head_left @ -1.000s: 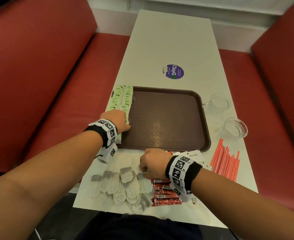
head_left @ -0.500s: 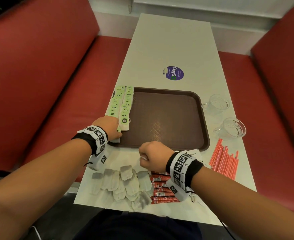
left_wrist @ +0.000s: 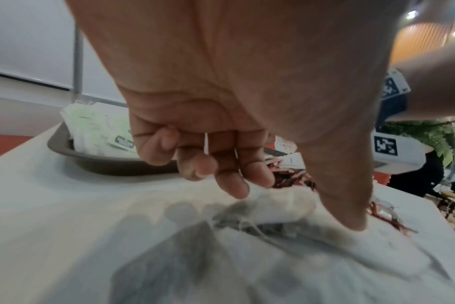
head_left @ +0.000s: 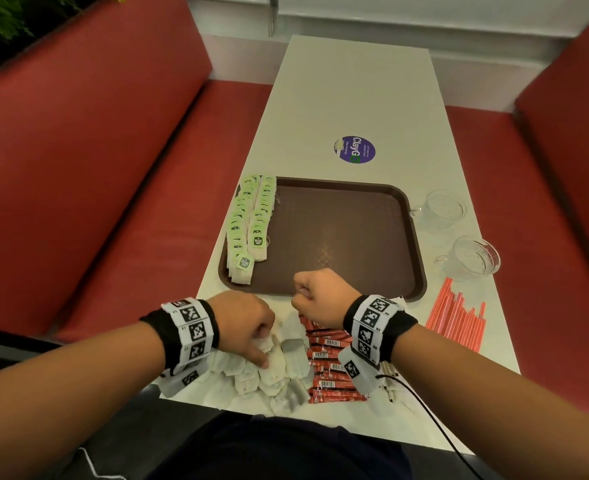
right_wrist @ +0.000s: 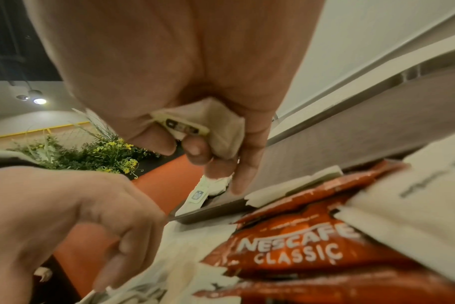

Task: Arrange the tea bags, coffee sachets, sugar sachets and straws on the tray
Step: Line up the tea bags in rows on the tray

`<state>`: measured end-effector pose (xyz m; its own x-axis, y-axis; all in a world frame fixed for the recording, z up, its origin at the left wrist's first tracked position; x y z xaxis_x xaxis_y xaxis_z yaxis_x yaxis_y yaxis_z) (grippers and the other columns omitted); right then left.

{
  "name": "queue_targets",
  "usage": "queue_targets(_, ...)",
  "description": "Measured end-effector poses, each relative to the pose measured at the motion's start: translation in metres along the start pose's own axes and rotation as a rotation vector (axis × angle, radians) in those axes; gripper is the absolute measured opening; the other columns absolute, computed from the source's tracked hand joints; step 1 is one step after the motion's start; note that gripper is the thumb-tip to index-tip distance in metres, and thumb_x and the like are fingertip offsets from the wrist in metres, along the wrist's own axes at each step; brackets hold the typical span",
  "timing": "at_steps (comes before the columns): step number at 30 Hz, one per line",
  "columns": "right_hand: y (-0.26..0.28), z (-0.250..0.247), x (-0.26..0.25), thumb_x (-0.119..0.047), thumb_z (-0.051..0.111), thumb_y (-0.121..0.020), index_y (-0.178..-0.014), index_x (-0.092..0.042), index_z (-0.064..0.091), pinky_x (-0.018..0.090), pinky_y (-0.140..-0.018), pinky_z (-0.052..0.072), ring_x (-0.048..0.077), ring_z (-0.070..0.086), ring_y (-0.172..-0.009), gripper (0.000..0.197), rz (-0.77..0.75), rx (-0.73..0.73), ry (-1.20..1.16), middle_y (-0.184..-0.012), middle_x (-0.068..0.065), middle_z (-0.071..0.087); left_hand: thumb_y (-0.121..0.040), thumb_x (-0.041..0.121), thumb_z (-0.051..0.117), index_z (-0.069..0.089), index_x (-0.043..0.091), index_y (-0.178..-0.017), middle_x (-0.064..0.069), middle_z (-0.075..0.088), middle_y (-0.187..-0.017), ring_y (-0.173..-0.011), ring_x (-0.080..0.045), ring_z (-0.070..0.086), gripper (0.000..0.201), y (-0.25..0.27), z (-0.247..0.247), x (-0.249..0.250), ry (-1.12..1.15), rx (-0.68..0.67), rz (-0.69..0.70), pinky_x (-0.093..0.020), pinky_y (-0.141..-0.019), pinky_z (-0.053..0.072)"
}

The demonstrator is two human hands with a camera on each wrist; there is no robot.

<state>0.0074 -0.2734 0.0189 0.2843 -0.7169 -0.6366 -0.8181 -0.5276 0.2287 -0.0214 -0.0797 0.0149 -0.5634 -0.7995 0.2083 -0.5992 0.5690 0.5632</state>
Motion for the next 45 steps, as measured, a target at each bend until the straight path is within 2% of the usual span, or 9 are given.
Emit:
queue_targets(6, 0.000, 0.007, 0.004, -0.026, 0.066, -0.081, -0.082, -0.023, 0.041, 0.037, -0.056, 0.041, 0.017, 0.040, -0.055, 0.025, -0.030, -0.043, -0.003, -0.069, 0.001, 0.051, -0.079, 0.048, 0.057, 0.060, 0.026, -0.087, 0.007, 0.066, -0.088, -0.078, -0.018, 0.060, 0.023, 0.002, 0.001, -0.001, -0.045, 0.051, -0.042, -0.034, -0.071, 0.052)
queue_targets(10, -0.004, 0.009, 0.002, -0.036, 0.076, -0.081, -0.103, -0.022, 0.057, 0.029, -0.073, 0.044, 0.013, 0.054, -0.083, 0.032, -0.102, -0.051, 0.050, -0.095, -0.007, 0.059, -0.086, 0.042, 0.055, 0.059, 0.026, -0.088, 0.009, 0.062, -0.090, -0.082, -0.015, 0.059, 0.016, 0.005, -0.022, -0.005, 0.001, 0.228, -0.010, -0.033, -0.073, 0.050)
queue_targets(18, -0.021, 0.005, -0.005, -0.033, 0.066, -0.092, -0.094, -0.011, 0.068, 0.034, -0.072, 0.044, 0.023, 0.056, -0.082, 0.022, -0.147, 0.055, 0.085, -0.087, 0.004, 0.058, -0.093, 0.041, 0.058, 0.063, 0.031, -0.089, 0.014, 0.059, -0.079, -0.071, -0.003, 0.050, 0.012, 0.009, -0.054, -0.019, 0.122, 0.504, 0.007, -0.017, -0.059, 0.034)
queue_targets(23, -0.034, 0.000, -0.004, -0.038, 0.064, -0.092, -0.104, -0.016, 0.062, 0.032, -0.074, 0.044, 0.021, 0.058, -0.090, 0.025, -0.008, 0.099, 0.076, -0.099, 0.002, 0.063, -0.095, 0.030, 0.062, 0.066, 0.031, -0.096, 0.011, 0.067, -0.078, -0.069, -0.009, 0.059, 0.004, -0.003, -0.060, -0.046, 0.336, 0.562, -0.153, -0.028, -0.067, 0.047)
queue_targets(26, -0.040, 0.001, 0.001, -0.038, 0.059, -0.095, -0.107, -0.019, 0.057, 0.035, -0.080, 0.047, 0.022, 0.058, -0.095, 0.023, 0.089, 0.112, 0.084, -0.107, 0.003, 0.061, -0.096, 0.028, 0.061, 0.066, 0.028, -0.101, 0.010, 0.068, -0.086, -0.076, -0.009, 0.061, 0.007, -0.021, -0.062, -0.065, 0.336, 0.479, -0.250, -0.029, -0.074, 0.050)
queue_targets(32, -0.055, 0.005, 0.003, -0.036, 0.048, -0.102, -0.085, -0.016, 0.052, 0.033, -0.072, 0.041, 0.029, 0.059, -0.090, 0.027, 0.129, -0.001, 0.190, -0.092, 0.004, 0.054, -0.096, 0.024, 0.061, 0.068, 0.026, -0.107, 0.005, 0.071, -0.095, -0.088, -0.014, 0.064, 0.013, -0.058, -0.063, -0.092, 0.357, 0.384, -0.417, -0.030, -0.080, 0.052)
queue_targets(35, -0.062, 0.006, 0.001, -0.037, 0.051, -0.100, -0.102, -0.014, 0.065, 0.034, -0.079, 0.049, 0.029, 0.061, -0.097, 0.027, 0.130, -0.026, 0.239, -0.103, 0.008, 0.063, -0.093, 0.026, 0.064, 0.069, 0.027, -0.103, 0.003, 0.071, -0.096, -0.091, -0.017, 0.064, 0.012, -0.067, -0.063, -0.097, 0.352, 0.394, -0.472, -0.033, -0.082, 0.054)
queue_targets(41, -0.085, 0.006, -0.001, -0.037, 0.059, -0.095, -0.110, -0.017, 0.060, 0.037, -0.082, 0.053, 0.029, 0.063, -0.098, 0.026, 0.223, -0.029, 0.262, -0.109, 0.008, 0.067, -0.085, 0.048, 0.063, 0.055, 0.028, -0.087, 0.002, 0.063, -0.088, -0.082, -0.023, 0.059, 0.022, -0.055, -0.051, -0.088, 0.253, 0.452, -0.631, -0.031, -0.070, 0.048)
queue_targets(45, -0.100, 0.007, -0.004, -0.029, 0.062, -0.093, -0.100, -0.016, 0.053, 0.036, -0.077, 0.052, 0.031, 0.063, -0.094, 0.017, 0.255, -0.020, 0.197, -0.104, 0.011, 0.066, -0.079, 0.060, 0.062, 0.054, 0.022, -0.103, -0.002, 0.063, -0.094, -0.087, -0.028, 0.064, 0.046, -0.056, -0.032, -0.071, 0.139, 0.358, -0.634, -0.031, -0.065, 0.045)
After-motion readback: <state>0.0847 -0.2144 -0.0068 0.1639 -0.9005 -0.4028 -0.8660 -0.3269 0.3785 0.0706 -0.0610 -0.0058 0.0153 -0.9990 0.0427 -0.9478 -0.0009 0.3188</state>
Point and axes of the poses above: each hand's wrist, its own y-axis away from the middle knuckle, its own z-axis out of the palm, x = y × z, the point moved 1 cm from there along -y, towards the middle knuckle
